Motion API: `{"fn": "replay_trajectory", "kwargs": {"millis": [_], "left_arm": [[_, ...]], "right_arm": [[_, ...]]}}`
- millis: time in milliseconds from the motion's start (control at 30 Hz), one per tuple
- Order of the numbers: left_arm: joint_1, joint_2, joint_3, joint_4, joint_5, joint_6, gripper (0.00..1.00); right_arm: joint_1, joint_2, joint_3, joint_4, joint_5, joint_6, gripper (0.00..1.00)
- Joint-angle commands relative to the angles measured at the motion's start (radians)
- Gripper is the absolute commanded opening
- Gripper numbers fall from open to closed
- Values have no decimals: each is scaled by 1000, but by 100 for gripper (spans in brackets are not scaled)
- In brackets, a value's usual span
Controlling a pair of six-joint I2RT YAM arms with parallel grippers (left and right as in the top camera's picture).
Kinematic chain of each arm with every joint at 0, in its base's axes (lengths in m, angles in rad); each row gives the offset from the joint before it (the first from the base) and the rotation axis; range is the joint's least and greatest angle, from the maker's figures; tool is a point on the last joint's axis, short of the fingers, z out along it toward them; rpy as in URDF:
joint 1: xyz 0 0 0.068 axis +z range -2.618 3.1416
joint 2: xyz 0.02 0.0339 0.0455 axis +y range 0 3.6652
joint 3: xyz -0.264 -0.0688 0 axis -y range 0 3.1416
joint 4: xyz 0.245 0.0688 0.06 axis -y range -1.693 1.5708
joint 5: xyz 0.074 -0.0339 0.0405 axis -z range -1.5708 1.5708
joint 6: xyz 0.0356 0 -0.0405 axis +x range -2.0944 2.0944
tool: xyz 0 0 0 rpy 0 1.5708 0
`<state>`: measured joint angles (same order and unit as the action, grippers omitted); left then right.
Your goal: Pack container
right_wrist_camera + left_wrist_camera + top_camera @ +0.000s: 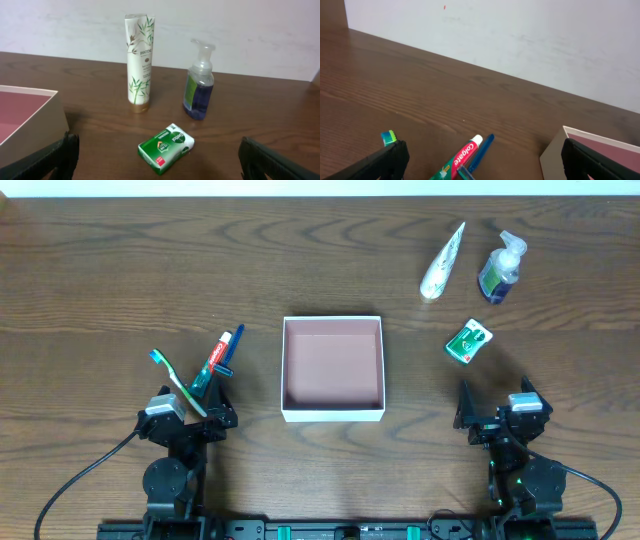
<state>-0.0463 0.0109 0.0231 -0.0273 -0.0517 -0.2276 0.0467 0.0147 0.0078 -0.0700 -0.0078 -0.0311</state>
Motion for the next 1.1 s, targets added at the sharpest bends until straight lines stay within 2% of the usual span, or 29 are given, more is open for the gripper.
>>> {"fn": "replay_trajectory", "kwargs": {"millis": [0,1000,1067], "left_arm": [[6,-7,-19,-40,-11,17,98],[6,-7,-19,-40,-11,17,98],[6,-7,-19,-40,-11,17,98]], "right_arm": [[-1,-9,-2,-4,0,-11,99],[-1,-9,-2,-1,8,-11,99],[-1,-9,-2,19,6,24,99]]}}
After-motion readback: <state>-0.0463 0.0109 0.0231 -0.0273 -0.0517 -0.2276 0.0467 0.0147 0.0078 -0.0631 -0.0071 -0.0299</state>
